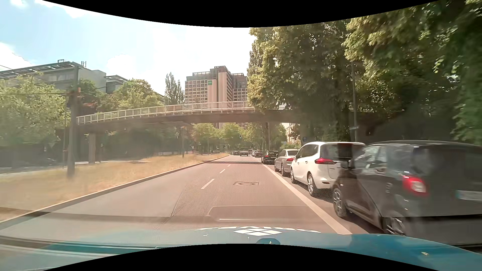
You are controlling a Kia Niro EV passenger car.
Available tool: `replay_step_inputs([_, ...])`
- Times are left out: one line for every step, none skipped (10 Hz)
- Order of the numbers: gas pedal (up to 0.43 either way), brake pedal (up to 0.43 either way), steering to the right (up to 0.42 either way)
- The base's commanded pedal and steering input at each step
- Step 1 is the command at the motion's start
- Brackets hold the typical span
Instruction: Follow the waypoints while adhering to traffic rules and regulations
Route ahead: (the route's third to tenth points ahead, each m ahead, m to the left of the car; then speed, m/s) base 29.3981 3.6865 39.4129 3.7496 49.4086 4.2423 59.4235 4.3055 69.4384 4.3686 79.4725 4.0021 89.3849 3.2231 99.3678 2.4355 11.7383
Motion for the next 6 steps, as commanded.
replay_step_inputs([0.157, 0.0, -0.012])
replay_step_inputs([0.157, 0.0, -0.011])
replay_step_inputs([0.157, 0.0, -0.011])
replay_step_inputs([0.169, 0.0, -0.01])
replay_step_inputs([0.177, 0.0, -0.009])
replay_step_inputs([0.177, 0.0, -0.009])
